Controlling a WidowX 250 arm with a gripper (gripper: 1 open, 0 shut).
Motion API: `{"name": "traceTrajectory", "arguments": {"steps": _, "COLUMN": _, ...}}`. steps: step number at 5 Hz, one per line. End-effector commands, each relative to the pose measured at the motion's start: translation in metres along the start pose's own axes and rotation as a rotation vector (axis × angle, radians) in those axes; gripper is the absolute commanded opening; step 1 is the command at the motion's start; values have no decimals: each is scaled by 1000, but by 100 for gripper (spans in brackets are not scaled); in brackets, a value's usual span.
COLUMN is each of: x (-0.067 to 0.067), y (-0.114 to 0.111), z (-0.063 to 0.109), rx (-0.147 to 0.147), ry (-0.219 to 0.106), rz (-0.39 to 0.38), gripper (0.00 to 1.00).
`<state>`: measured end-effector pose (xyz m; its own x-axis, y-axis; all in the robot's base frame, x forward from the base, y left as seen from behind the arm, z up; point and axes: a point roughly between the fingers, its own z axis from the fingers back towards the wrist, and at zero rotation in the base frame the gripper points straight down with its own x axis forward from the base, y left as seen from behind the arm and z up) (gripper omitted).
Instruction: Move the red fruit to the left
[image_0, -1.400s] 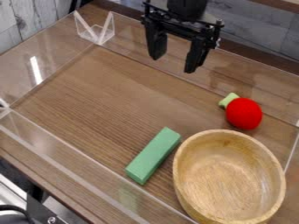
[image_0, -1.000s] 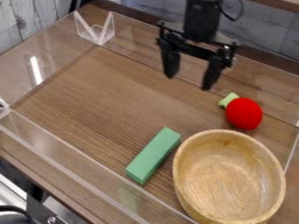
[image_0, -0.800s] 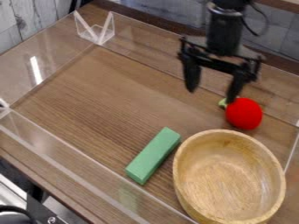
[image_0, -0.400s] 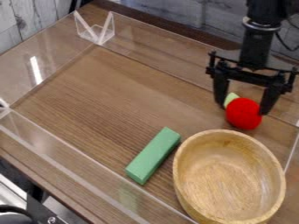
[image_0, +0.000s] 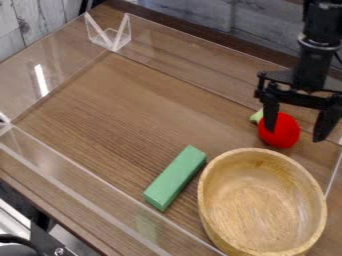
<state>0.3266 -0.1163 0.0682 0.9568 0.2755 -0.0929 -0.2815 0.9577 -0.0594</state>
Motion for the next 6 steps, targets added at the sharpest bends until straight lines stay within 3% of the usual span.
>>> {"name": "traceTrajectory", "arguments": {"steps": 1, "x": 13, "y": -12, "z": 13, "rx": -31, "ry": -60, "rz": 60, "gripper": 100}}
{"name": "traceTrajectory", "arguments": {"steps": 3, "x": 26, "y": -10, "z": 6, "rx": -13, "ry": -70, "rz": 195, "gripper": 100}}
{"name": "traceTrajectory", "arguments": {"steps": 5, "x": 40, "y": 16, "z": -2, "rx": 15, "ry": -65, "rz": 153, "gripper": 100}}
{"name": "traceTrajectory", "arguments": {"steps": 6, "x": 37, "y": 13, "z": -9, "rx": 13, "ry": -61, "rz": 145, "gripper": 100}}
